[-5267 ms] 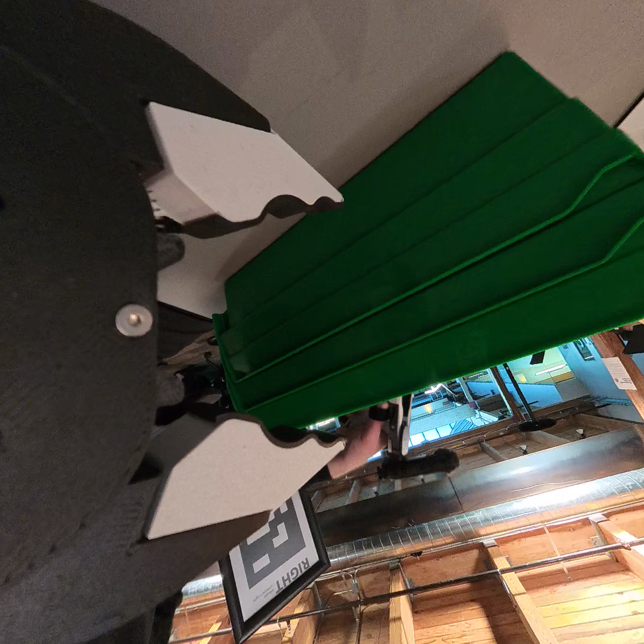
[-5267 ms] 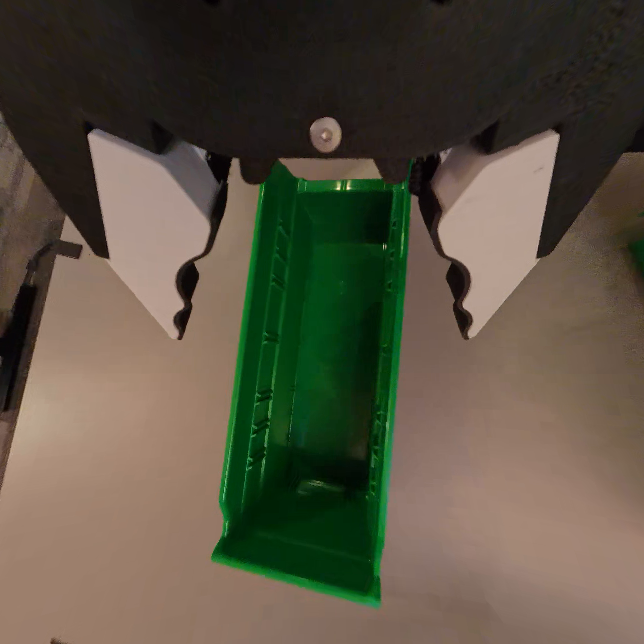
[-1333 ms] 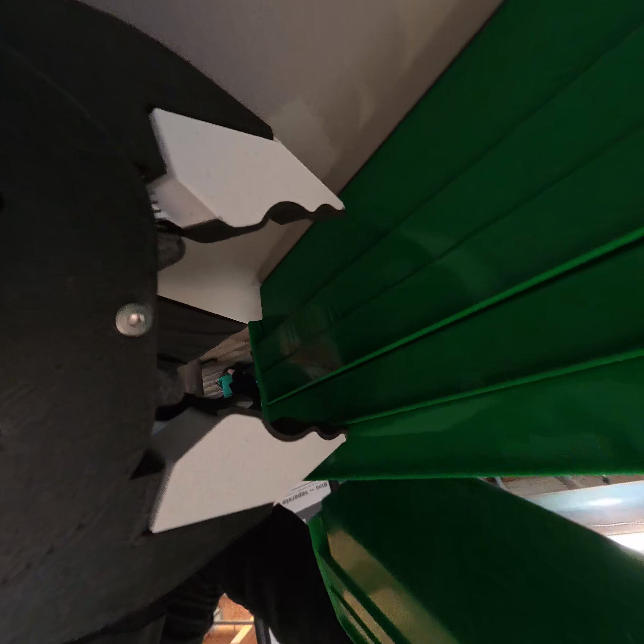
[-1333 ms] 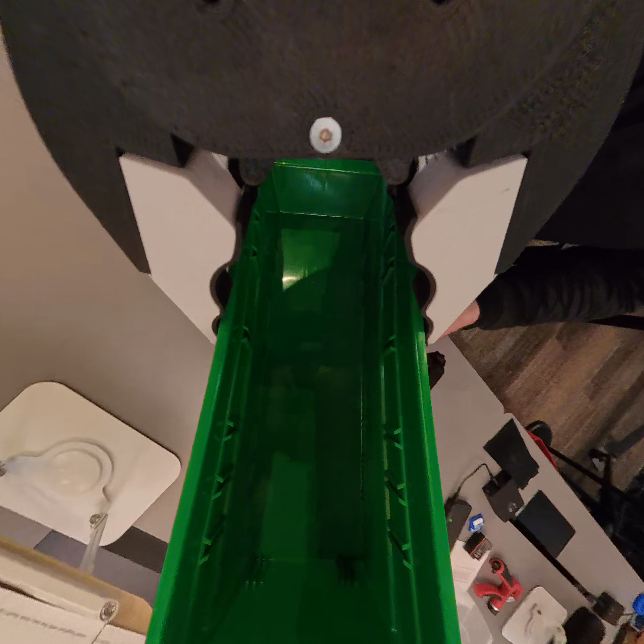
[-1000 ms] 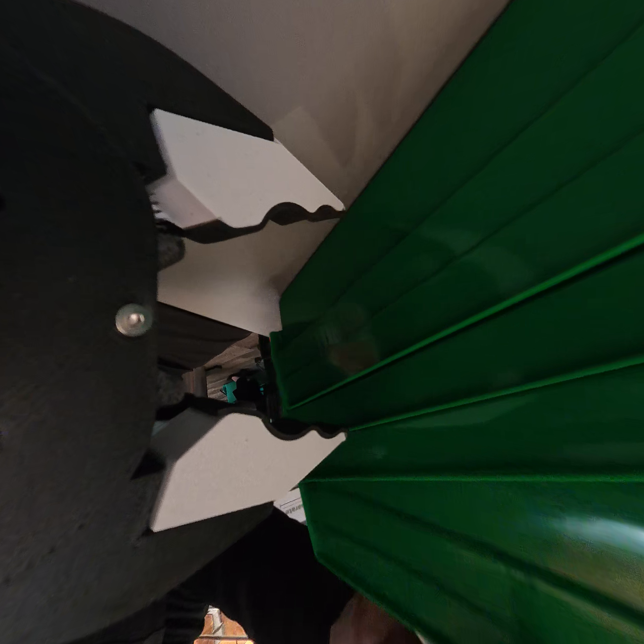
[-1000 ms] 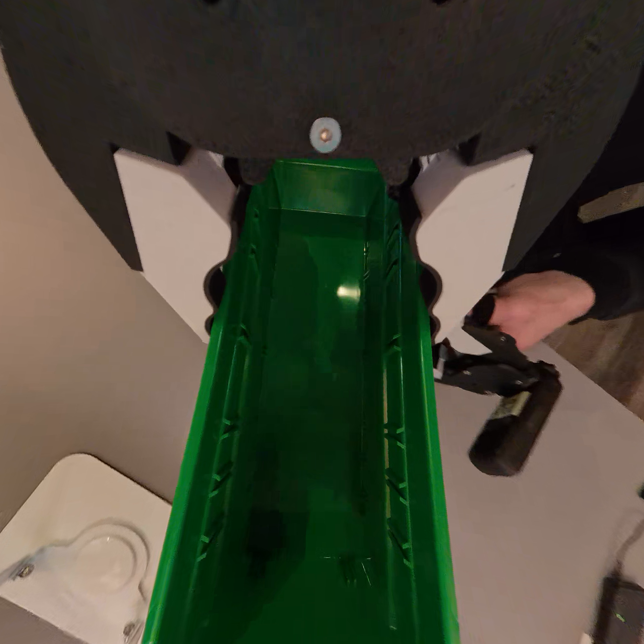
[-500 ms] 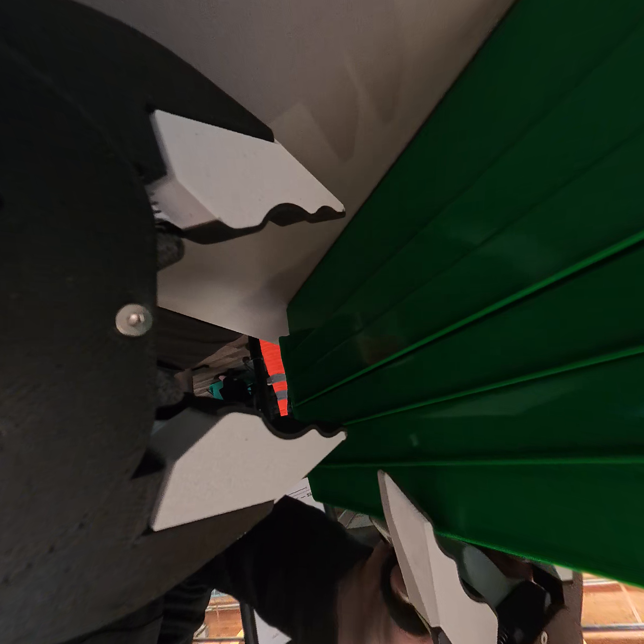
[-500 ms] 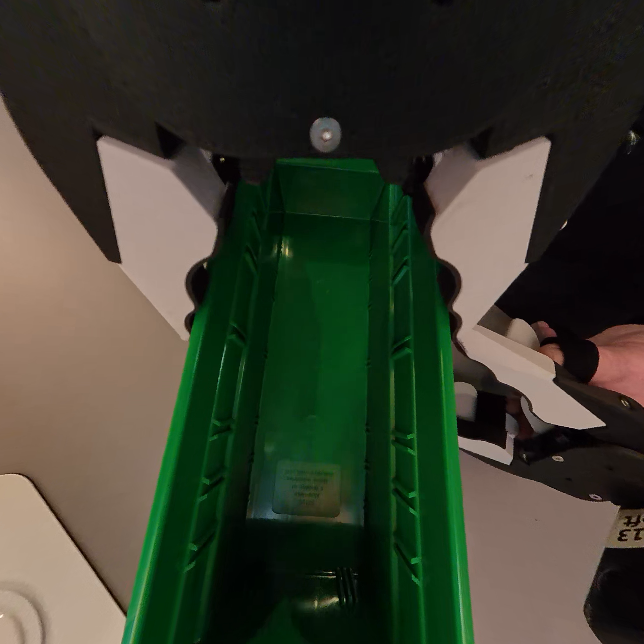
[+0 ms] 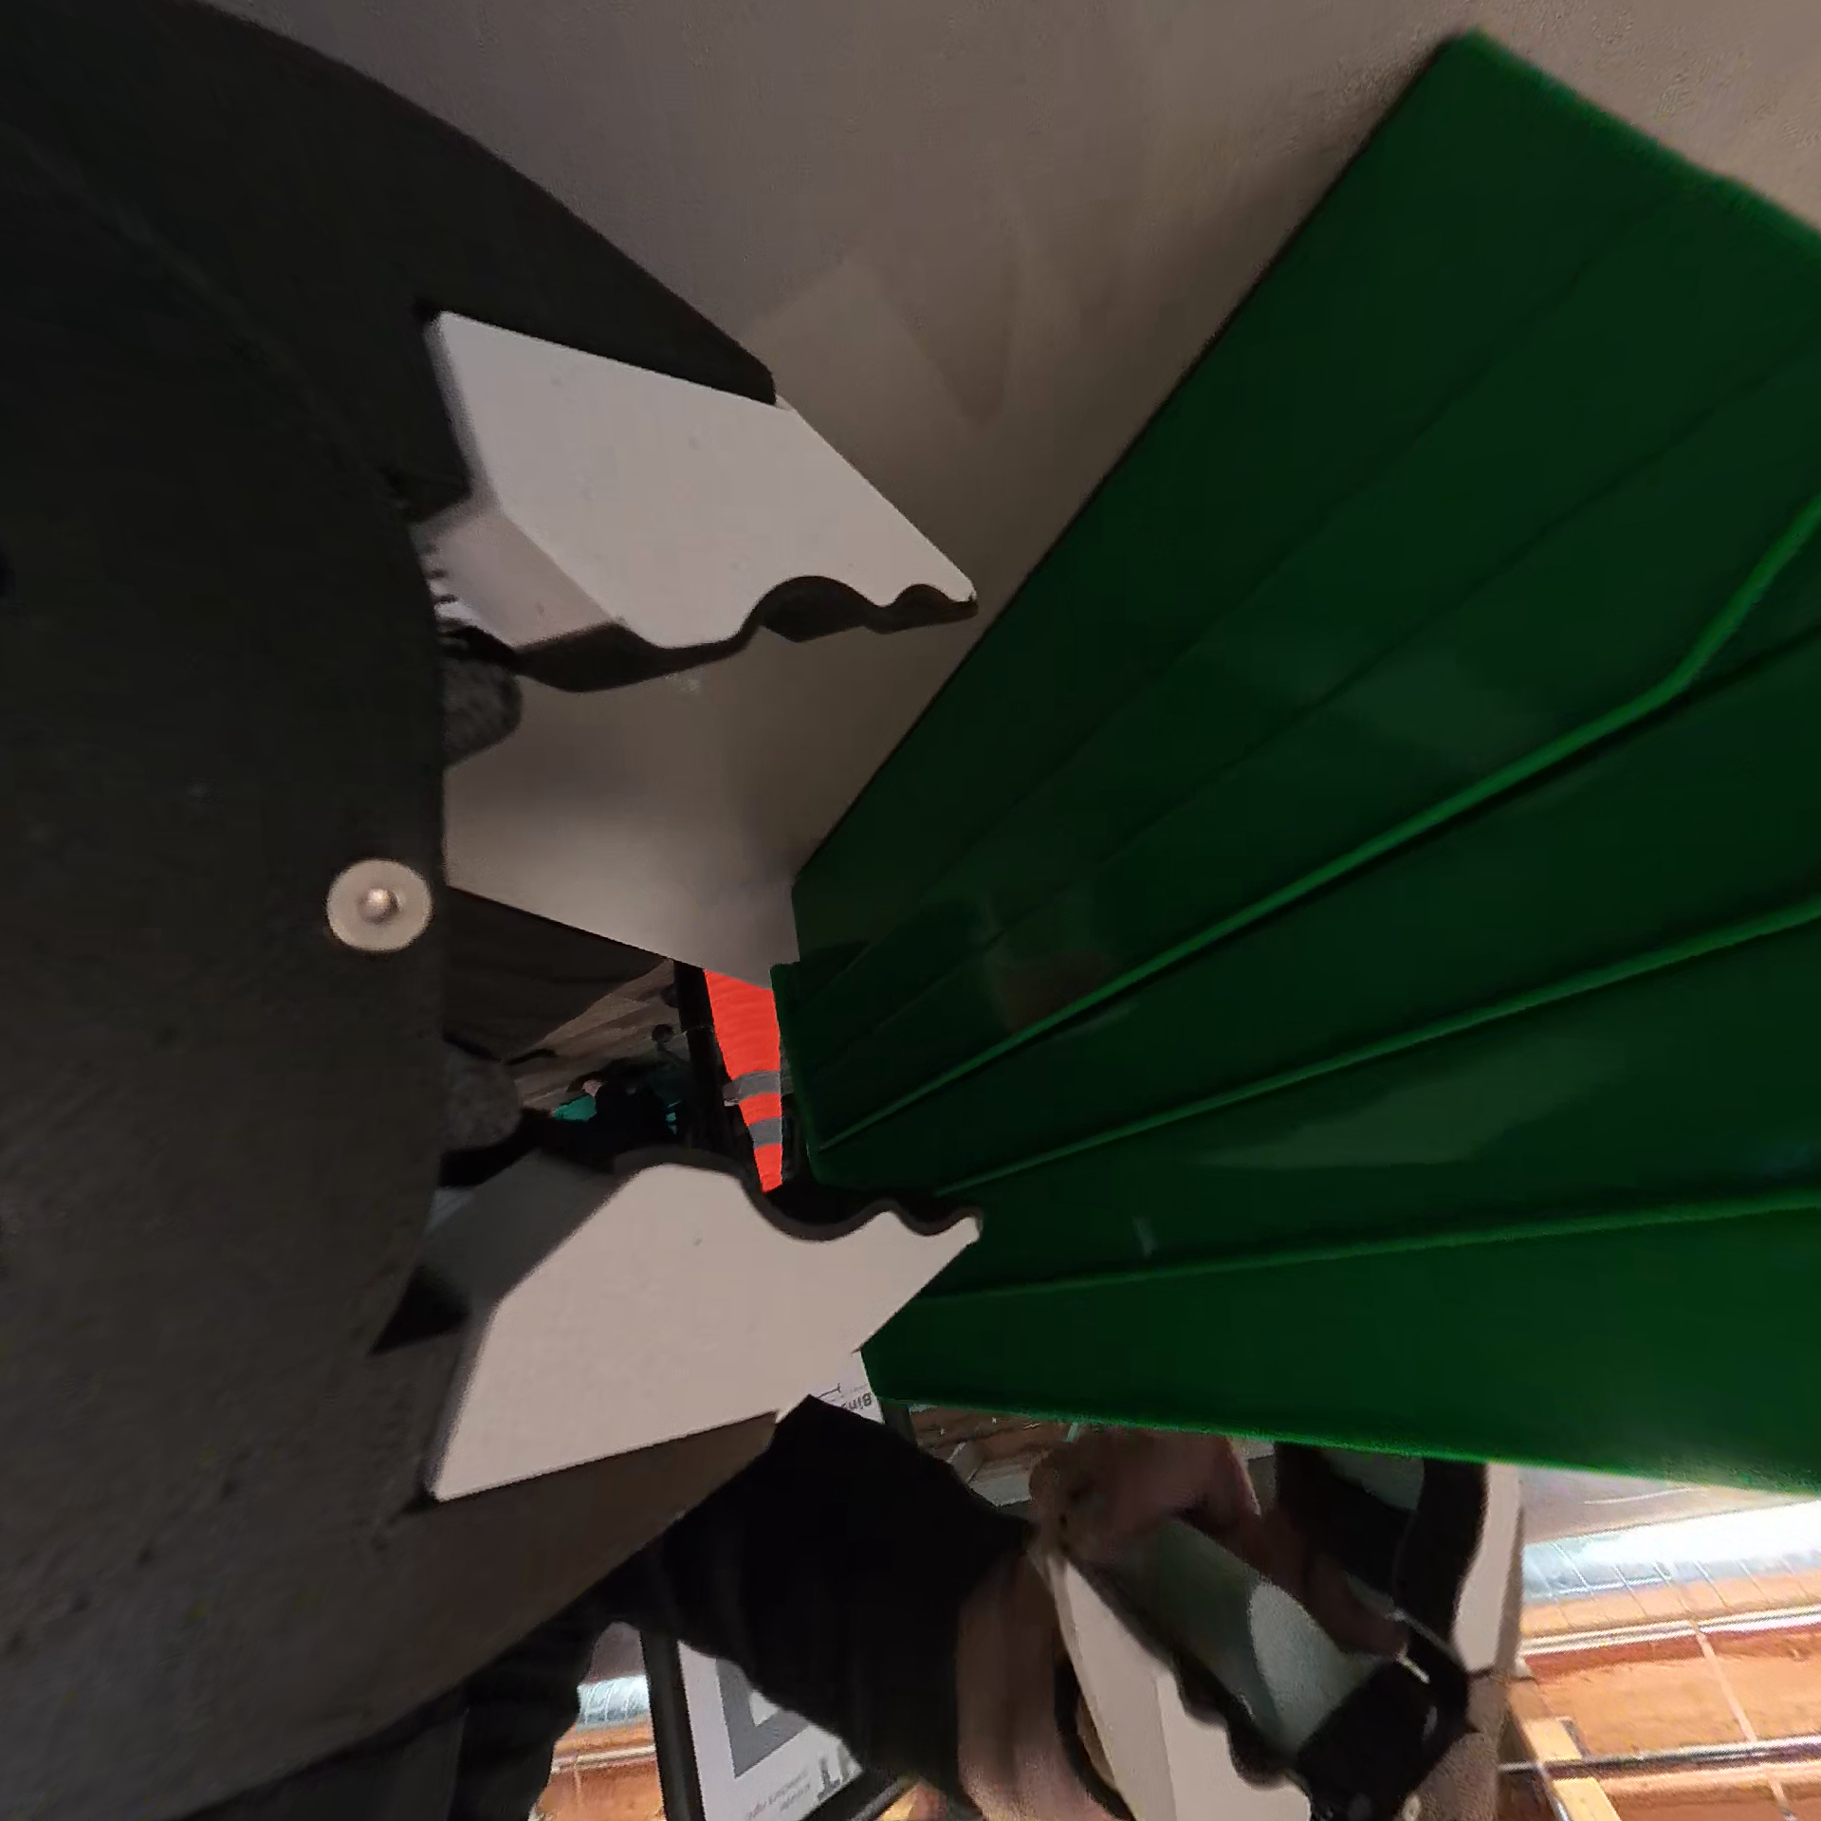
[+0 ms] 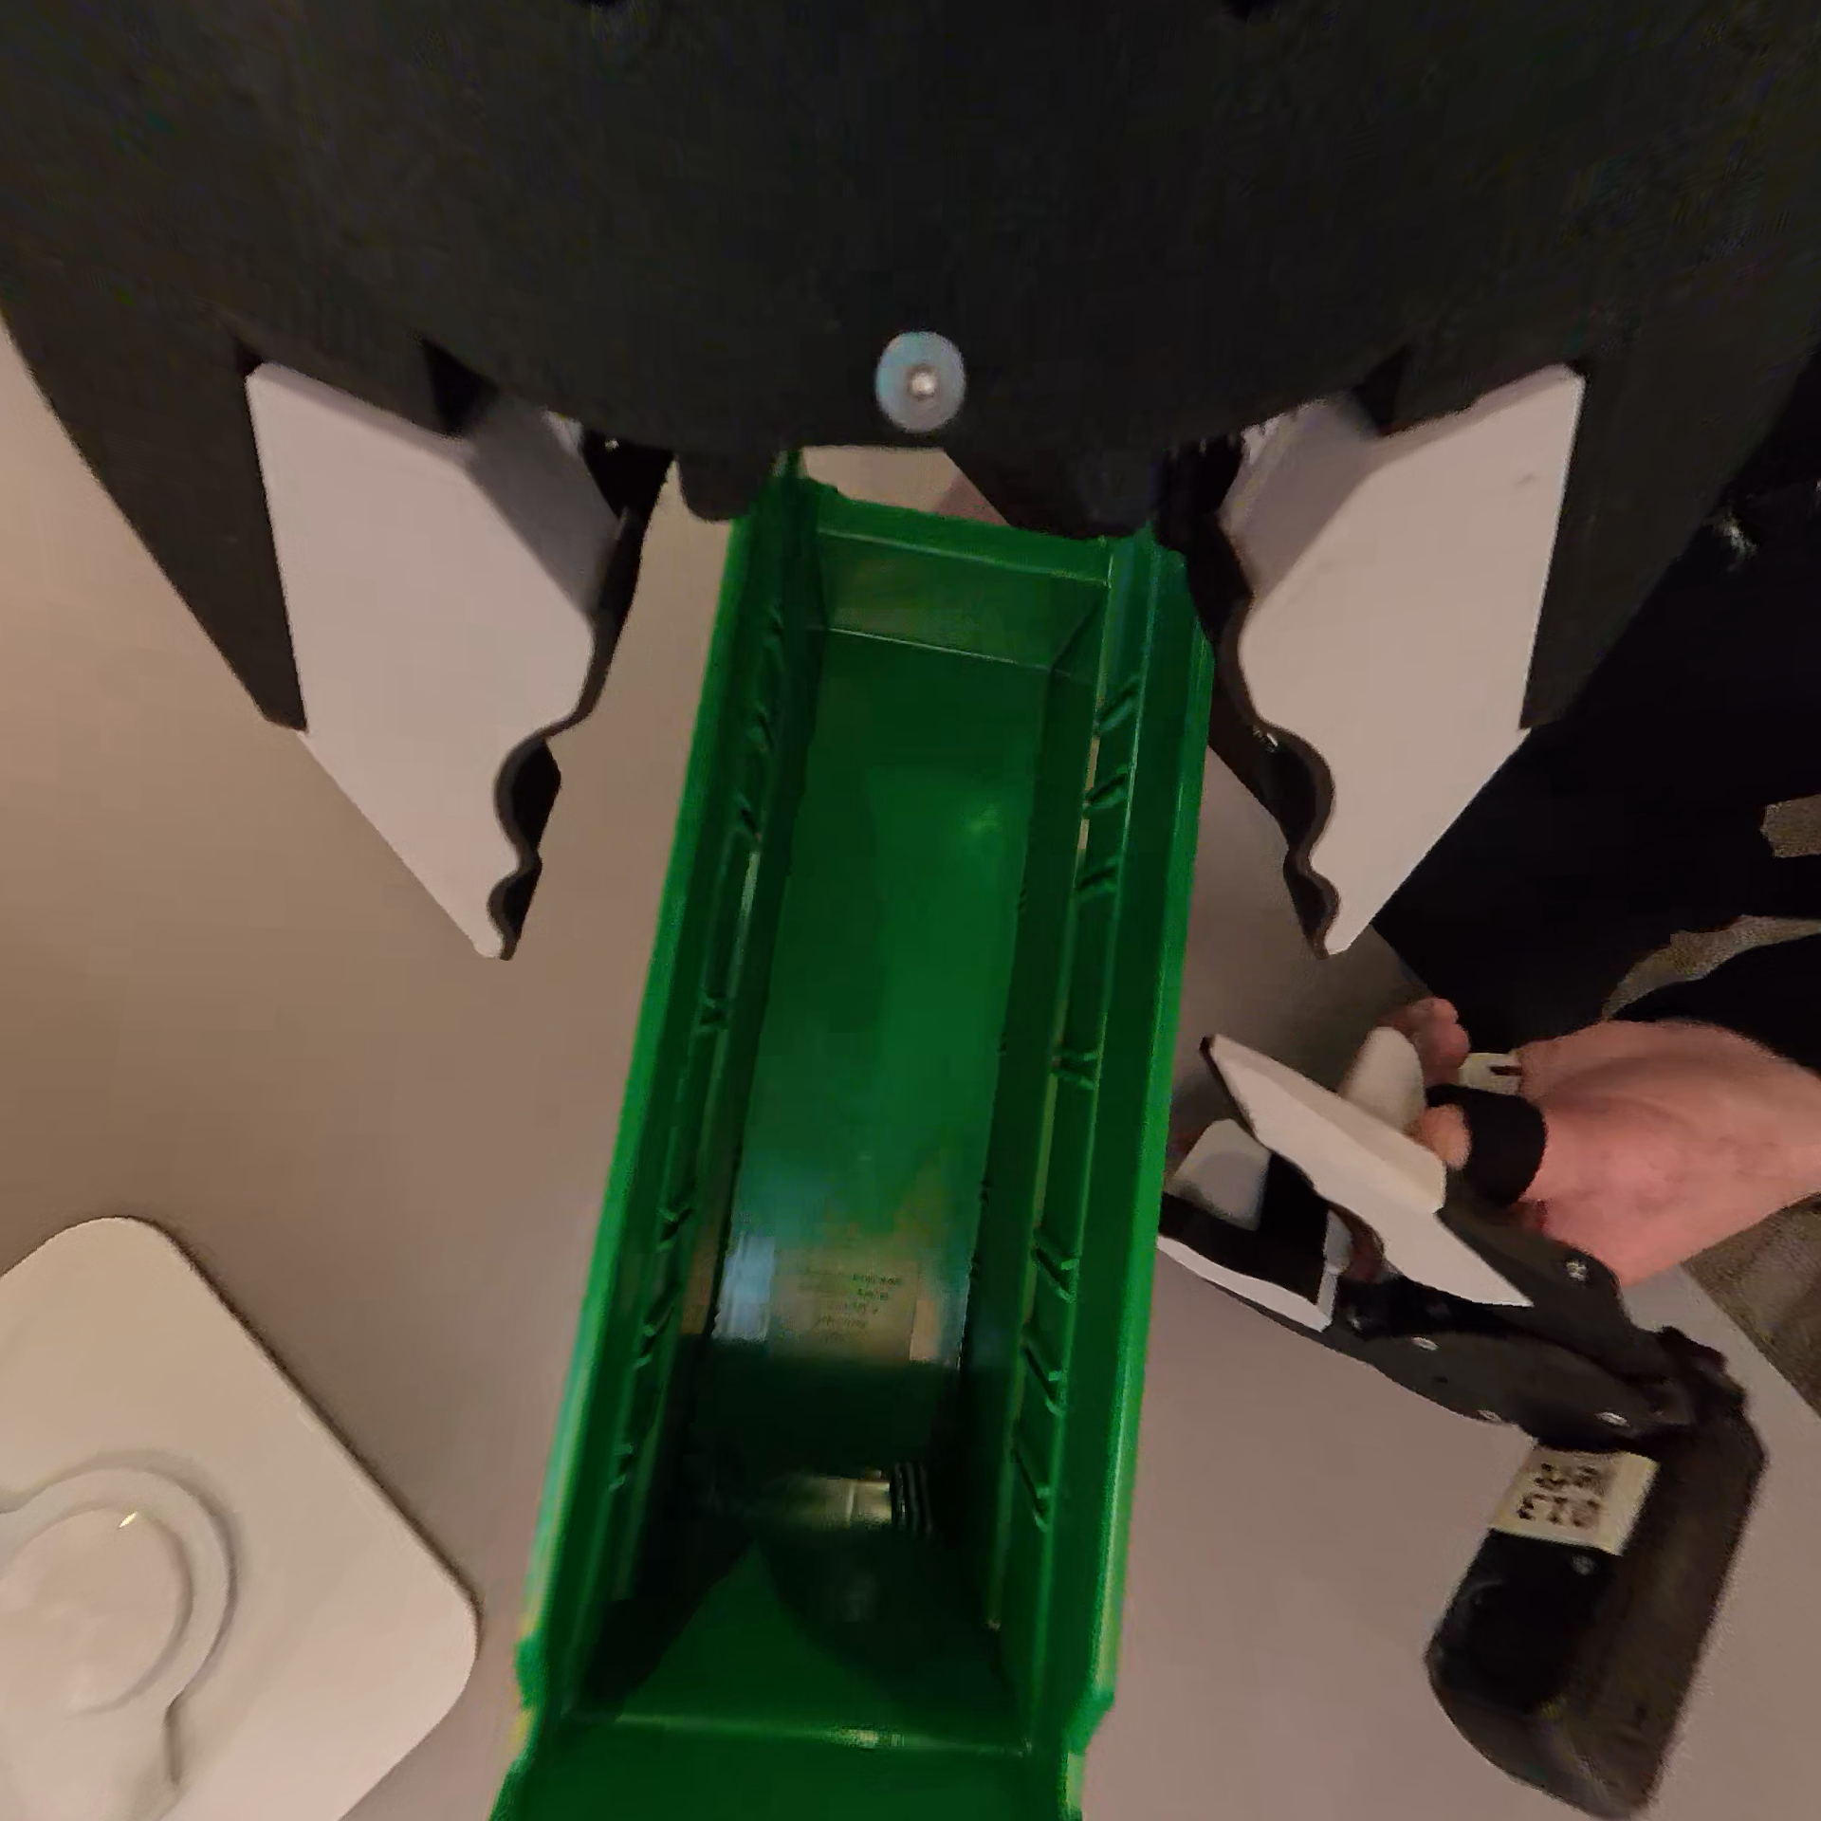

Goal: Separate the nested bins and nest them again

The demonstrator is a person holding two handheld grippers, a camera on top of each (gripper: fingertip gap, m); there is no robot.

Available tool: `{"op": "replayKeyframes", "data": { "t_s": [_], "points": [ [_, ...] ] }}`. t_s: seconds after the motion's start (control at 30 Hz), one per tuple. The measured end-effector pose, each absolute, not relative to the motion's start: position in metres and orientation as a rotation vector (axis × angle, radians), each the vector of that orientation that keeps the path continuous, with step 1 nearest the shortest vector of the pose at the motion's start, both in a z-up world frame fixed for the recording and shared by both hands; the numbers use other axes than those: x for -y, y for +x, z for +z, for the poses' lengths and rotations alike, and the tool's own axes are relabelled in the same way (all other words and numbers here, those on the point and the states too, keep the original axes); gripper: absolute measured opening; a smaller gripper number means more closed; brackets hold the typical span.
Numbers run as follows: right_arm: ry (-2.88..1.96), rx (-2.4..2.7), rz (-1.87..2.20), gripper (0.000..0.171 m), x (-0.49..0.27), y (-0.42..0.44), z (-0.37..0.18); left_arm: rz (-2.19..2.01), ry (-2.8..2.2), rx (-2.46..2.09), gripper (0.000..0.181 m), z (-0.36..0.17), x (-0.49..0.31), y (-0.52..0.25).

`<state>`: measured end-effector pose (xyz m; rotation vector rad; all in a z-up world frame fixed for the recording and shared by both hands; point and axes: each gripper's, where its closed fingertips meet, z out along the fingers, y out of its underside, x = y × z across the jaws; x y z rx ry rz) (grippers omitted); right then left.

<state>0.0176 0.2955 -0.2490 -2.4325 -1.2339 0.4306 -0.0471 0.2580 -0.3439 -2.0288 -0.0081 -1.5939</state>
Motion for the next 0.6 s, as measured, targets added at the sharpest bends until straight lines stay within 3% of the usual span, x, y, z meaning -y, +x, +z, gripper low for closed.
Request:
{"op": "replayKeyframes", "data": {
  "t_s": [0.2,0.43,0.6],
  "points": [
    [-2.331,1.083,0.646,0.123,-0.300,0.071,-0.227,-1.565,-2.012,0.017,0.110,-0.340,-0.261,-0.056],
    [-2.234,1.149,0.997,0.136,-0.269,0.088,-0.263,-1.623,-1.879,-0.046,0.115,-0.311,-0.256,-0.041],
    [-2.113,1.087,1.346,0.136,-0.255,0.080,-0.273,-1.629,-1.877,-0.082,0.118,-0.310,-0.255,-0.018]
  ]
}}
